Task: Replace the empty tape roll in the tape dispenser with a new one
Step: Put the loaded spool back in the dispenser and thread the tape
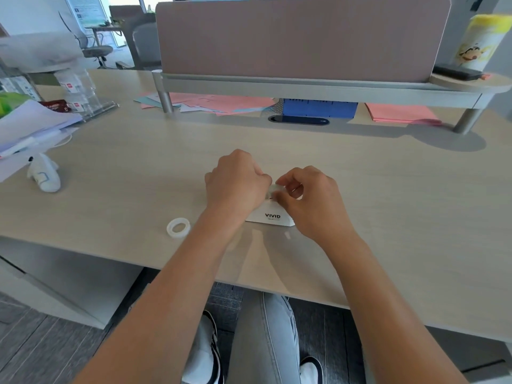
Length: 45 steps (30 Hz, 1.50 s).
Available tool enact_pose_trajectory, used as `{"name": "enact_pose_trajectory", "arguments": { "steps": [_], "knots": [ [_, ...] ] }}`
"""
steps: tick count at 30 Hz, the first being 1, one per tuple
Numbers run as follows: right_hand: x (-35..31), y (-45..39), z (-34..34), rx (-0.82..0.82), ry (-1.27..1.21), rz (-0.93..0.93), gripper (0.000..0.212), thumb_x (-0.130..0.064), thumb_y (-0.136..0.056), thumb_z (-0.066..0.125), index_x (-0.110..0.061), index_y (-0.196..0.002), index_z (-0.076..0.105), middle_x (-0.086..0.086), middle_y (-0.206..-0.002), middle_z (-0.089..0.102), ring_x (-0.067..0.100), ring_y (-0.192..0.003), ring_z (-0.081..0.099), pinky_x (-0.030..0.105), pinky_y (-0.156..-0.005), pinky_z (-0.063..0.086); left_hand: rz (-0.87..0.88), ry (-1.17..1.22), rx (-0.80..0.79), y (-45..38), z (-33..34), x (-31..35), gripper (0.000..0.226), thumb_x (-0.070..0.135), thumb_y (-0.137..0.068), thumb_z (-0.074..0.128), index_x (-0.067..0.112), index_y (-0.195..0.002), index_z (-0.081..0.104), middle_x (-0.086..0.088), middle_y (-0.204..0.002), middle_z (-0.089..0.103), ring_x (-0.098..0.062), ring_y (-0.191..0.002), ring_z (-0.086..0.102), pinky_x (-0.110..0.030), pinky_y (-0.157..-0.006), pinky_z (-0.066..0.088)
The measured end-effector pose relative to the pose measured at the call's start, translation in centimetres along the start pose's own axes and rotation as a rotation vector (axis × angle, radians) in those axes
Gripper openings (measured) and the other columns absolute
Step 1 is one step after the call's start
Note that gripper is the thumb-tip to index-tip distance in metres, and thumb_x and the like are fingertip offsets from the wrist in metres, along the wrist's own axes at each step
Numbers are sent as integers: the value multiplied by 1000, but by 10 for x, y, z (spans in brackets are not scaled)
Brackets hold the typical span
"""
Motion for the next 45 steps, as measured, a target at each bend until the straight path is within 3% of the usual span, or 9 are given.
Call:
{"name": "enact_pose_trajectory", "arguments": {
  "steps": [6, 13, 18, 23, 31, 35, 40, 45],
  "knots": [
    [-11, -6, 4, -39, 125, 51, 20, -38, -84, 81, -24, -97, 77, -4, -95, 67, 18, -83, 65, 34, -71, 52, -30, 122, -13, -6, -12, -19, 13, 17, -81, 65, 18, -83, 78, -4, -94, 80, -32, -93, 73, -38, -82, 59],
    [-24, -7, 2, -83, 262, 87, 14, -35, -88, 74, -28, -100, 77, -3, -98, 67, 21, -89, 68, 37, -75, 56, -103, 285, -65, -8, -20, -38, 15, 15, -86, 64, 11, -87, 77, -1, -87, 74, -30, -94, 72, -35, -85, 58],
    [-28, -4, 1, -79, 277, 120, 14, -37, -88, 74, -27, -97, 77, -4, -99, 66, 21, -88, 67, 38, -74, 55, -151, 440, -108, -11, -20, -52, 23, 26, -71, 55, 13, -78, 72, -5, -84, 81, -33, -85, 78, -48, -87, 62],
    [-32, 0, 4, -68, 285, 134, 16, -41, -88, 74, -28, -96, 77, -3, -99, 63, 21, -87, 67, 40, -75, 57, -217, 596, -173, -15, -19, -66, 17, 11, -91, 51, 4, -87, 67, -10, -89, 83, -26, -78, 82, -43, -83, 65],
    [-35, 4, 11, -2, 259, 135, 26, -47, -91, 71, -25, -102, 78, -2, -104, 61, 20, -98, 63, 35, -77, 53, -267, 752, -194, -17, -15, -87, 18, 7, -98, 45, 9, -87, 58, -15, -106, 74, -25, -75, 82, -59, -96, 58],
    [-36, 2, 17, 41, 266, 141, 28, -45, -95, 68, -24, -111, 78, -3, -115, 61, 19, -114, 57, 28, -83, 42, -300, 810, -210, -15, -17, -89, 17, 5, -102, 42, 4, -98, 58, -20, -116, 72, -19, -79, 81, -46, -90, 62],
    [-42, -6, 31, 58, 214, 148, 27, -46, -94, 69, -24, -107, 79, -2, -117, 65, 22, -113, 59, 38, -95, 49, -355, 838, -229, -15, -15, -94, 28, 7, -104, 39, -9, -116, 58, -23, -120, 71, -19, -80, 82, -38, -85, 64],
    [-47, -11, 43, 36, 202, 182, 29, -48, -91, 69, -24, -104, 79, 0, -113, 67, 23, -109, 62, 45, -98, 51, -389, 878, -229, -12, -17, -94, 19, 4, -103, 38, 2, -101, 57, -24, -119, 70, -21, -80, 82, -36, -81, 64]
  ]
}}
Point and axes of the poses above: each hand's wrist, its own y-axis away from the middle knuckle, its own z-axis out of the palm, x = y × z, the point moved 2 cm from there along -y, towards the middle knuckle
